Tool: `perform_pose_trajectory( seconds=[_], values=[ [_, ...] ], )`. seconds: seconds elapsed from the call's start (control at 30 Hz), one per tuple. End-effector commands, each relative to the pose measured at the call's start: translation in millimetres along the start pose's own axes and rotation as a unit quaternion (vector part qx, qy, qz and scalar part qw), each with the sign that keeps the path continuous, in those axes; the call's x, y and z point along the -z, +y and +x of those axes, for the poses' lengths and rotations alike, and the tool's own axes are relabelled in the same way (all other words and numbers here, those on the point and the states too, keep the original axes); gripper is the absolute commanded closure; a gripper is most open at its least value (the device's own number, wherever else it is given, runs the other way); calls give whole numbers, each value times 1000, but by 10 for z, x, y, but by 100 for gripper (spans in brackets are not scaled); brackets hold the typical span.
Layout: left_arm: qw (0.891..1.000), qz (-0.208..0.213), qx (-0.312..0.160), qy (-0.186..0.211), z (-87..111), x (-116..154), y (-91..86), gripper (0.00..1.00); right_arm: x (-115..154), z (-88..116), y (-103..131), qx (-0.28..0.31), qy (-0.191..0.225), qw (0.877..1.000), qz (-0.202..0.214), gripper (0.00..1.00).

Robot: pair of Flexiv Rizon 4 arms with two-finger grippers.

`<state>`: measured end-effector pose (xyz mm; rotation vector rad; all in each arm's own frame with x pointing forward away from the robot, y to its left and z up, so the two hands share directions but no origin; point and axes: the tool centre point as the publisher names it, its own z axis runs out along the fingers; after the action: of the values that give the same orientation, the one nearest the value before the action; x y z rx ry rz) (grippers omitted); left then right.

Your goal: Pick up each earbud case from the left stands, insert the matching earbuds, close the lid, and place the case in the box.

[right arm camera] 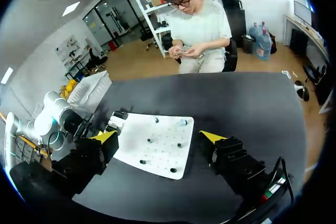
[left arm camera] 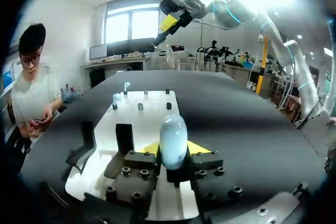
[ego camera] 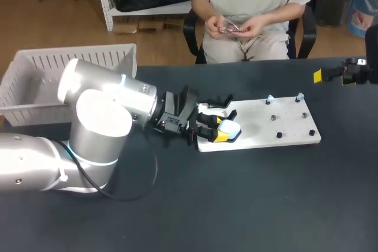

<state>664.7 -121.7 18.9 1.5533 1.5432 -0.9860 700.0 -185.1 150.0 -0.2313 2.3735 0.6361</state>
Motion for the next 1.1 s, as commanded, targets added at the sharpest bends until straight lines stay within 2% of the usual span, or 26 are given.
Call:
perform_pose_trajectory(
  seconds=[0.03, 0.47, 0.7, 0.8, 0.87, 1.1],
  values=[
    [1000, -9, -2, -14, -34, 79, -54, 100, 0, 0, 0, 0, 0, 1000, 0, 0],
    [993, -9, -3, -120, -548, 378, -256, 100, 0, 0, 0, 0, 0, 1000, 0, 0],
    [982, -18, 3, -187, -719, 439, -335, 100, 0, 0, 0, 0, 0, 1000, 0, 0],
    [976, -41, 10, -214, -777, 488, -331, 100, 0, 0, 0, 0, 0, 1000, 0, 0],
    [974, -44, -3, -223, -812, 508, -351, 100, 0, 0, 0, 0, 0, 1000, 0, 0],
    [974, -44, -3, -223, -812, 508, -351, 100, 0, 0, 0, 0, 0, 1000, 0, 0]
  ],
)
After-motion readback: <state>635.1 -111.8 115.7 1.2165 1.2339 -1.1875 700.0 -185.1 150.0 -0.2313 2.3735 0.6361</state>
